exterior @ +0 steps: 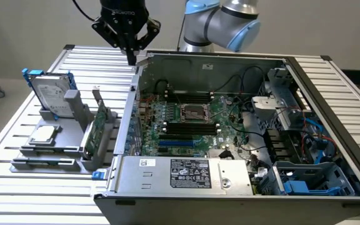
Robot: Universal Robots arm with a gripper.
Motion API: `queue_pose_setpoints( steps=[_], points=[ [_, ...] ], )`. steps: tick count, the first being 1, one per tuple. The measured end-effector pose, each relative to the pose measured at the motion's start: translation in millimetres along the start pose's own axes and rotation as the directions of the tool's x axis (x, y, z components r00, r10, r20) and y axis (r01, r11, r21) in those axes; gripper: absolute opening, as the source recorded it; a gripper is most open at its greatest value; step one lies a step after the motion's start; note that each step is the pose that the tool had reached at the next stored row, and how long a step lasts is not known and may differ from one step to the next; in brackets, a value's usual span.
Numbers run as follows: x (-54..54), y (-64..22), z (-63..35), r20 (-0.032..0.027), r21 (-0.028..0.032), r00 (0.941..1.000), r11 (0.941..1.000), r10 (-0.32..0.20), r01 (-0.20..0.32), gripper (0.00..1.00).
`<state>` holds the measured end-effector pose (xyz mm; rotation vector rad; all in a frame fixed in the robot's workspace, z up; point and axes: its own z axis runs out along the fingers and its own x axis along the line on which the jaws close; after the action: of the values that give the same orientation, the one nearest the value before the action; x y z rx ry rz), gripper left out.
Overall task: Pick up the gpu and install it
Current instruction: 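Reach for the gpu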
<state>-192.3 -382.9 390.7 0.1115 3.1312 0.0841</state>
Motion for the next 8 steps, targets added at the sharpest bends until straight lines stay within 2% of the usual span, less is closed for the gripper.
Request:
queue_pose_setpoints(
  steps=[8],
  points=[
    [36.8,4.9,3.8,0.0,-0.0002,1.0,1.0,0.0,0.0,0.11]
  ],
)
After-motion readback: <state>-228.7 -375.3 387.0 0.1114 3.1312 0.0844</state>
